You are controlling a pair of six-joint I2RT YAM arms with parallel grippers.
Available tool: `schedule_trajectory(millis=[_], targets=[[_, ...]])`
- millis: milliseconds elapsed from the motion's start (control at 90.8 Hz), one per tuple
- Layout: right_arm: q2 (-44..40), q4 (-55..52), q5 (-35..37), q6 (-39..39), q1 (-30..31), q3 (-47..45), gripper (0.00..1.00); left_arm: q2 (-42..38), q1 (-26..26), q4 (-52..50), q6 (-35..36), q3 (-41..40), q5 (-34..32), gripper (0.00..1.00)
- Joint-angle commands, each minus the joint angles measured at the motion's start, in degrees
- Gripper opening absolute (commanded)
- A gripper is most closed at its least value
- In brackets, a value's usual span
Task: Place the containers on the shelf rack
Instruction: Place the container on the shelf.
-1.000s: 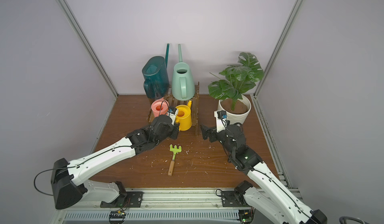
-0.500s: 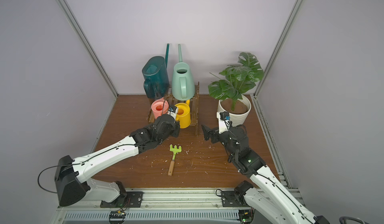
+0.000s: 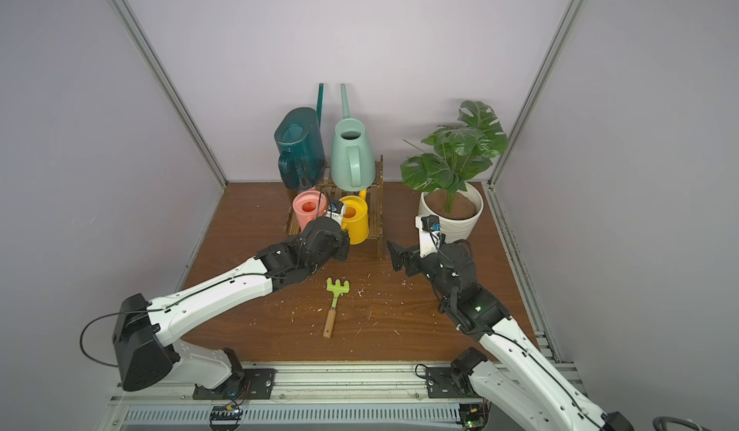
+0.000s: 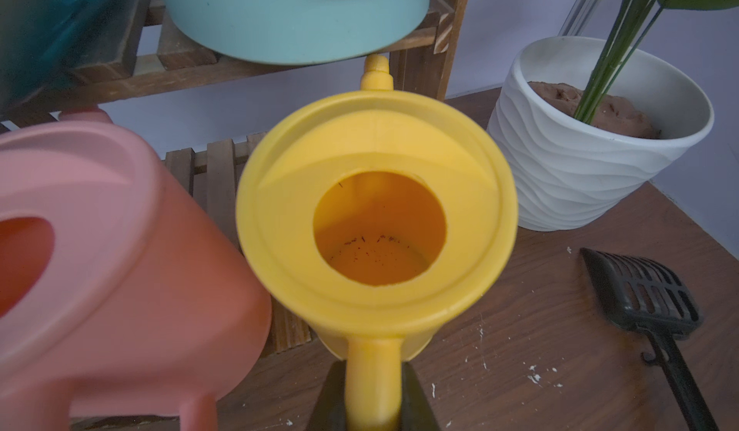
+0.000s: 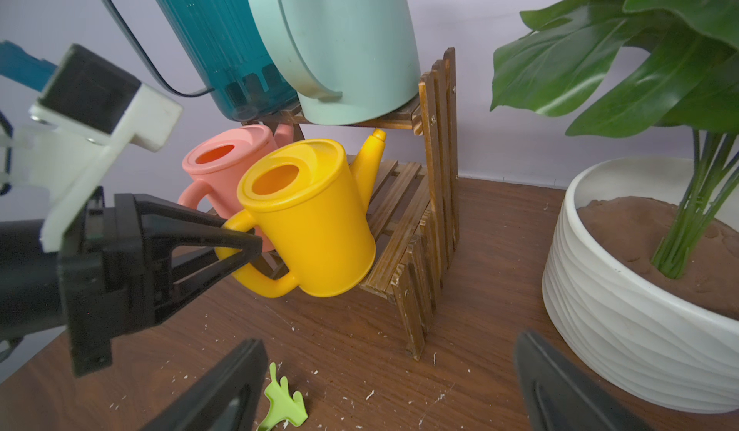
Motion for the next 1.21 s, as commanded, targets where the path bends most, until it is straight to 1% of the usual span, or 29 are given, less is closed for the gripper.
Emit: schedule_trajectory(millis=[0, 55, 176, 363, 440, 572, 738, 826, 969, 1200], targets=[[-0.8, 0.0, 0.2, 0.0, 0.1, -0.9, 0.99, 0.9, 0.5, -0.4, -0.2, 1.4, -2.2, 0.12], [-0.8, 0.2, 0.1, 0.1, 0.2, -1.1, 0.99, 1.0, 0.5, -0.3, -0.3, 1.4, -2.2, 0.16], [-0.7, 0.3, -0.2, 0.2, 0.3, -1.3, 0.99, 1.3, 0.5, -0.4, -0.4, 1.6, -2.3, 0.20], [0.1, 1.1, -1.2, 0.9, 0.6, -1.4, 0.99, 1.9, 0.5, -0.4, -0.6, 2.2, -2.0, 0.24], [1.1, 1.9, -0.2, 1.1, 1.6, -1.5, 0.99, 2.0, 0.5, -0.4, -0.7, 2.4, -1.5, 0.25], [5.4, 4.8, 2.5, 0.6, 5.2, -0.9, 0.99, 2.1, 0.5, -0.3, -0.8, 2.4, -1.1, 0.26], [13.8, 9.6, 7.7, -1.1, 9.1, 2.2, 0.96, 2.4, 0.5, -0.3, -1.1, 2.6, -0.5, 0.28], [17.4, 12.0, 9.7, -1.5, 9.4, 3.3, 0.95, 2.5, 0.5, -0.4, -1.2, 2.7, 0.0, 0.30], [19.7, 16.1, 12.3, -1.2, 9.4, 3.4, 0.93, 2.5, 0.5, -0.4, -1.5, 2.8, 0.7, 0.32], [23.2, 18.6, 12.5, -1.1, 9.4, 4.1, 0.93, 3.4, 0.6, -0.4, -3.2, 4.0, 3.4, 0.35]])
